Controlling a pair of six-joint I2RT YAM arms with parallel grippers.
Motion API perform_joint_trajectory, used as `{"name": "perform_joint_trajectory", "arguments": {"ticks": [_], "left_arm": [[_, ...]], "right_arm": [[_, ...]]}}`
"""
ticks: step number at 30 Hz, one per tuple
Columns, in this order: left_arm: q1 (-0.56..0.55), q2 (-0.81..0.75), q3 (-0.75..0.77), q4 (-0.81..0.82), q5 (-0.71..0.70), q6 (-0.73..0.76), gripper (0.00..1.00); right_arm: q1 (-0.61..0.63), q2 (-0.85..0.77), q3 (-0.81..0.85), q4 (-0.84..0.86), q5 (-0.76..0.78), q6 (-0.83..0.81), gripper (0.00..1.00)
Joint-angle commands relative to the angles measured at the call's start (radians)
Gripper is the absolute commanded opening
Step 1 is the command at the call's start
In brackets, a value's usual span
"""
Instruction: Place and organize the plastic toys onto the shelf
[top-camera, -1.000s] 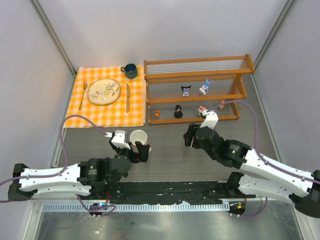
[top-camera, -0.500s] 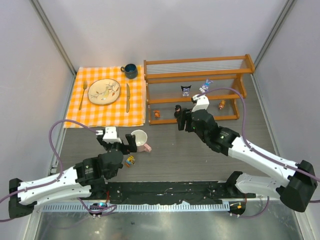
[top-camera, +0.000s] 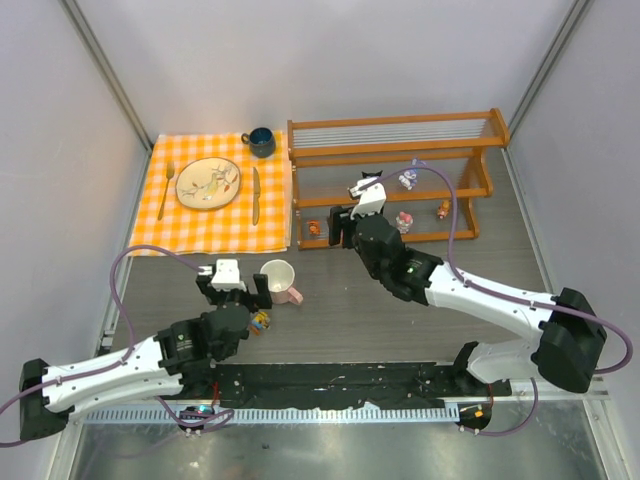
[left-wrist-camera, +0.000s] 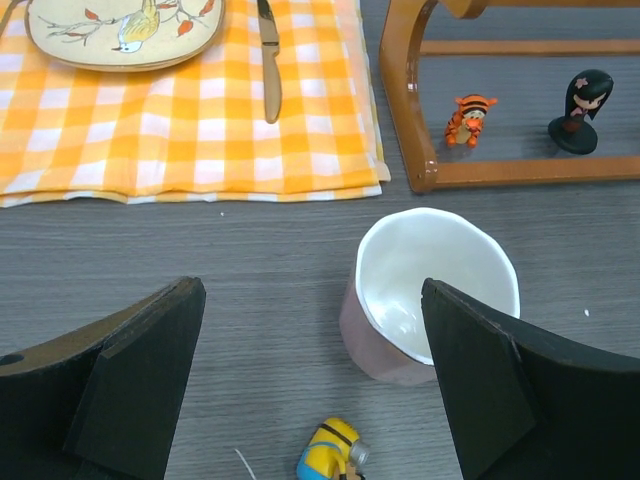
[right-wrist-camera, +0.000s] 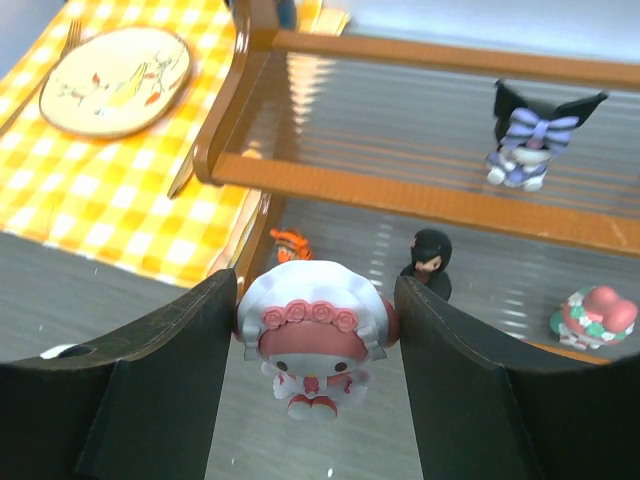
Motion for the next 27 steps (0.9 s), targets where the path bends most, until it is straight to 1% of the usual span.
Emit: {"name": "perform_joint_trajectory", "arguments": {"ticks": [1,6,10,19,27], "left_arm": [[0.004,-0.050,-0.021,0.065,-0.050,0.008,0.95],[0.004,-0.155,-0.064,0.068,-0.055,0.005,0.95],[0.004,-0.205,-0.079,0.063,-0.063,0.005,0.95],[0.006,-0.179,-0.070,0.065,-0.075,0.006,0.95],[0.015,-0.182,-0.078,0.077,-0.069,0.012,0.96]], "right_arm": [[-0.003,0.023,0.046,0.204,0.089,-0.057,0.01],[-0.005,0.076,0.048,0.302,0.103,-0.089,0.01],[-0.009,0.115,0.054,0.374,0.103,-0.094,0.01],[-0.020,0.169,0.053,0.540,0.098,-0.141,0.01],[-0.051,0.233,0.051,0.652,0.093,-0.131,0.01]]}}
